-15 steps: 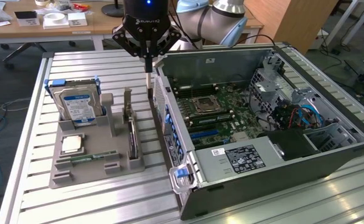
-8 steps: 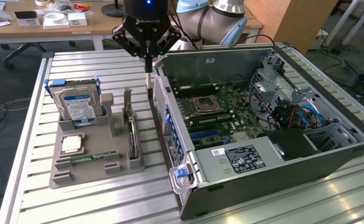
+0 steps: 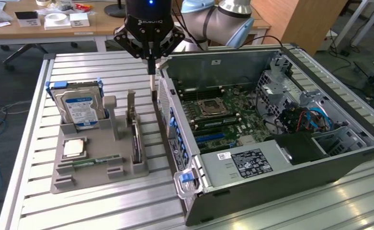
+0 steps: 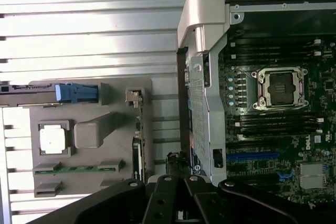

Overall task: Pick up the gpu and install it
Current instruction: 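Reach for the gpu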

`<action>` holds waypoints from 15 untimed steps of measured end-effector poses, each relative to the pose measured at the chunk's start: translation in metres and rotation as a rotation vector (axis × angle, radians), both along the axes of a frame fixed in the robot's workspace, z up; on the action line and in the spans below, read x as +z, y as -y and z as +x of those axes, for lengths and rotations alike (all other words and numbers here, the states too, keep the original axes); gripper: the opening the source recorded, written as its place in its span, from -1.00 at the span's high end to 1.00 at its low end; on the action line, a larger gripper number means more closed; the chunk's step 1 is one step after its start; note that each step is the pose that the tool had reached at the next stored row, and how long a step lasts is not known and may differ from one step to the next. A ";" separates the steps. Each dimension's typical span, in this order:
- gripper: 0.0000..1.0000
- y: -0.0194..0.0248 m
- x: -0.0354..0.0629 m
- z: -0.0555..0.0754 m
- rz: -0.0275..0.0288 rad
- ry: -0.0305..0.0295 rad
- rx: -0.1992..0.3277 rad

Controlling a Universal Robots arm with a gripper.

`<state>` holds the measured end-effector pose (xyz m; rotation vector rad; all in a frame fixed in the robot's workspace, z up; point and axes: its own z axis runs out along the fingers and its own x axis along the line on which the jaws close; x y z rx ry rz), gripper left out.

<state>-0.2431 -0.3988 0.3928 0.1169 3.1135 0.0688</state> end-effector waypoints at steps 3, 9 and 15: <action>0.79 0.0000 0.0000 -0.001 0.0000 0.0000 0.000; 0.79 0.0000 0.0000 -0.001 0.0000 0.0000 0.000; 0.79 0.0000 0.0000 -0.004 0.0000 0.0001 0.000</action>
